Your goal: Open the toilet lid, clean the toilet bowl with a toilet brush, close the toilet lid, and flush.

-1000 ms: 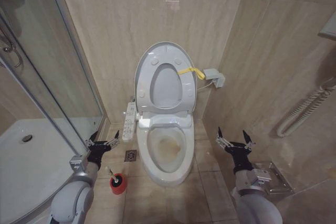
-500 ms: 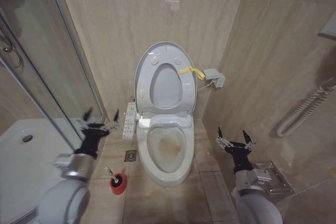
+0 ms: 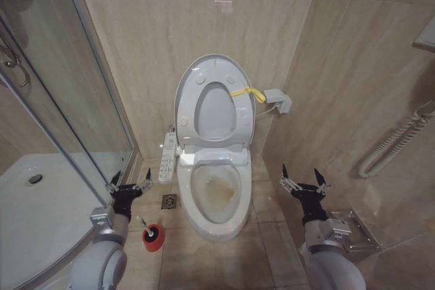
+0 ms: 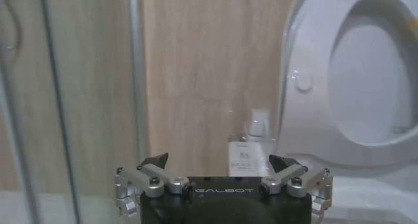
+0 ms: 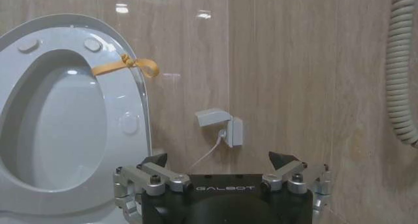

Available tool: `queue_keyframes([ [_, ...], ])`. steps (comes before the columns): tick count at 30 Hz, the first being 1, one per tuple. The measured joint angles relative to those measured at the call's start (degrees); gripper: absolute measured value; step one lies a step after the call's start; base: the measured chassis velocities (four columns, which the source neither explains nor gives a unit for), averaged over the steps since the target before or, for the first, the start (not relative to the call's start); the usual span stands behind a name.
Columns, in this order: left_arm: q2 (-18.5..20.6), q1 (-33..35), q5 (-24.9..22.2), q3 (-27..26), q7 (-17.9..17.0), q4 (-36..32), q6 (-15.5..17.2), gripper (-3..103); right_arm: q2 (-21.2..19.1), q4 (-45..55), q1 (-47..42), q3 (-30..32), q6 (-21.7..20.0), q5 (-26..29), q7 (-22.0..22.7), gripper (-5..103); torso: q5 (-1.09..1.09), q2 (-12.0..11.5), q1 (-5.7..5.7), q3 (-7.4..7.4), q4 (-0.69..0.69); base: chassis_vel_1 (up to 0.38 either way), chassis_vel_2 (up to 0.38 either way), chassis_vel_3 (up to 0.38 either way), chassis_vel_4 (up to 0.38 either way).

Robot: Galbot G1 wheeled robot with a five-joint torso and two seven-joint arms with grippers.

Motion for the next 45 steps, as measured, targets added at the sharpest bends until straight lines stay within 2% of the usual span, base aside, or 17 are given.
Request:
queue_keyframes([
  [5, 0.0, 0.5, 0.4, 0.0, 3.6, 1.7, -3.8, 100, 0.0, 0.0, 0.0, 0.0, 0.0, 0.0, 0.0, 100, 0.01, 0.0, 0.00, 0.00, 0.00, 0.000, 0.000, 0.000, 0.000],
  [10, -1.0, 1.3, 1.1, 0.3, 4.2, 2.9, -5.5, 100, 0.0, 0.0, 0.0, 0.0, 0.0, 0.0, 0.0, 100, 0.01, 0.0, 0.00, 0.00, 0.00, 0.000, 0.000, 0.000, 0.000],
  [16, -2.6, 2.6, 4.7, 0.8, 3.5, 6.1, -7.7, 98, 0.0, 0.0, 0.0, 0.0, 0.0, 0.0, 0.0, 100, 0.01, 0.0, 0.00, 0.00, 0.00, 0.000, 0.000, 0.000, 0.000],
  [19, -3.8, 3.6, 6.4, 0.9, 1.2, 9.0, -8.6, 98, 0.0, 0.0, 0.0, 0.0, 0.0, 0.0, 0.0, 100, 0.00, 0.0, 0.00, 0.00, 0.01, 0.000, 0.000, 0.000, 0.000],
  [24, -4.5, 3.8, 7.5, 0.9, 0.1, 12.1, -10.3, 94, 0.0, 0.0, 0.0, 0.0, 0.0, 0.0, 0.0, 100, 0.00, 0.0, 0.00, 0.00, 0.01, 0.000, 0.000, 0.000, 0.000],
  [34, -6.1, 2.9, 9.2, 1.5, 0.1, 14.6, -12.4, 93, 0.0, 0.0, 0.0, 0.0, 0.0, 0.0, 0.0, 100, 0.01, 0.0, 0.00, 0.00, 0.00, 0.000, 0.000, 0.000, 0.000],
  [45, -6.3, 2.3, 9.4, 1.2, 0.4, 15.0, -13.0, 93, 0.0, 0.0, 0.0, 0.0, 0.0, 0.0, 0.0, 100, 0.01, 0.0, -0.01, 0.00, 0.01, -0.034, 0.042, 0.034, -0.037],
])
